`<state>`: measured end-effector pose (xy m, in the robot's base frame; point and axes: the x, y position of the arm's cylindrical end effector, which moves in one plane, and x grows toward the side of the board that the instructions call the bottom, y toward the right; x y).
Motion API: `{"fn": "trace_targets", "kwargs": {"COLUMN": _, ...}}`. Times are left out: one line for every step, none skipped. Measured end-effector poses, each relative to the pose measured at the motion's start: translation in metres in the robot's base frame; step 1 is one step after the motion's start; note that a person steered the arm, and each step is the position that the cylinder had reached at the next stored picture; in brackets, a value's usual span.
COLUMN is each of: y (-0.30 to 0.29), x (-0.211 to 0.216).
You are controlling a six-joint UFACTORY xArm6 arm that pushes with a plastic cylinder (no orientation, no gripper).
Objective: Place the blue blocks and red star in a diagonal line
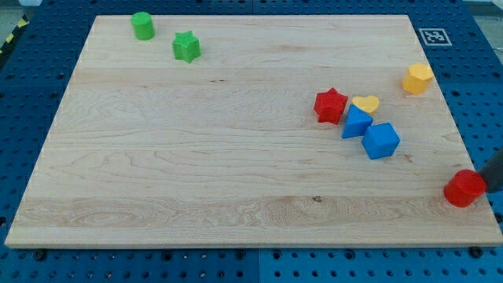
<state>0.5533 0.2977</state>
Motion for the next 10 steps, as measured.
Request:
{"fn": "trace_targets", "kwargs": {"y": -0.017, "x": -0.023}}
{"fn": "trace_targets", "kwargs": {"y": -0.059, "x": -0.054}}
{"fn": "trace_targets", "kwargs": {"y": -0.105, "x": -0.077}}
{"fn": "trace_targets", "kwargs": {"y": -0.137, "x": -0.101}}
{"fn": "trace_targets", "kwargs": {"y": -0.155, "x": -0.122}}
{"fn": "trace_targets", "kwargs": {"y": -0.165, "x": -0.104}}
{"fn": "trace_targets", "kwargs": {"y": -0.165, "x": -0.078}}
{"fn": "trace_targets", "kwargs": {"y": -0.165, "x": -0.073}}
{"fn": "trace_targets", "kwargs": {"y": -0.205, "x": -0.074}}
{"fn": "trace_targets", "kwargs": {"y": -0.224, "x": -0.059}}
